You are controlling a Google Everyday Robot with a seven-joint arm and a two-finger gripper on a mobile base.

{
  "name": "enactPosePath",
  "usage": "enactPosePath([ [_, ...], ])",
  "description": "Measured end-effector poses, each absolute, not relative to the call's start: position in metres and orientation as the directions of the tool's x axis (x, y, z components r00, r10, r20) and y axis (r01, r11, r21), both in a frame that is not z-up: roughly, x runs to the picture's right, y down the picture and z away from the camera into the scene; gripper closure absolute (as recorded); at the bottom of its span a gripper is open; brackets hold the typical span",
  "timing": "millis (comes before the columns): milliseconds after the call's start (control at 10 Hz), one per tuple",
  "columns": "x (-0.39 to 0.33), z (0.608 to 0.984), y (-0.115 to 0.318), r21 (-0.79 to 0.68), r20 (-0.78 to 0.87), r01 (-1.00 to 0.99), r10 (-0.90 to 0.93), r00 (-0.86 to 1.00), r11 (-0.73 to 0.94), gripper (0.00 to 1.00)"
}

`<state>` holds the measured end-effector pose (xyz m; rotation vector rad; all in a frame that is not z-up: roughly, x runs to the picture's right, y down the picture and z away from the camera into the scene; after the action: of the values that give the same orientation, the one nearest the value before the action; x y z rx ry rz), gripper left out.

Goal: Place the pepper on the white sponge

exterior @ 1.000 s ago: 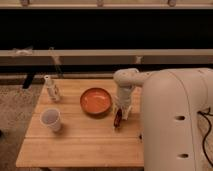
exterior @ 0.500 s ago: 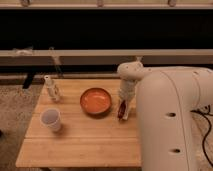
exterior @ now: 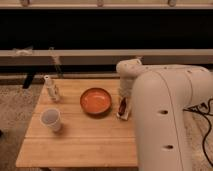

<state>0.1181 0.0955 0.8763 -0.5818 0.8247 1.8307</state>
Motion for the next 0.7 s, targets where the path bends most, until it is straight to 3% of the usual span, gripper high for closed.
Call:
enactPosePath([
  [300,0.1225,0.8807,0.0983,0.294,-0.723,-0.93,0.585,-0.368,-0.222,0.23],
  [700,0.1237,0.8778,0.0998,0.283,-0.74,-0.941,0.583,-0.337,-0.184,0.2],
])
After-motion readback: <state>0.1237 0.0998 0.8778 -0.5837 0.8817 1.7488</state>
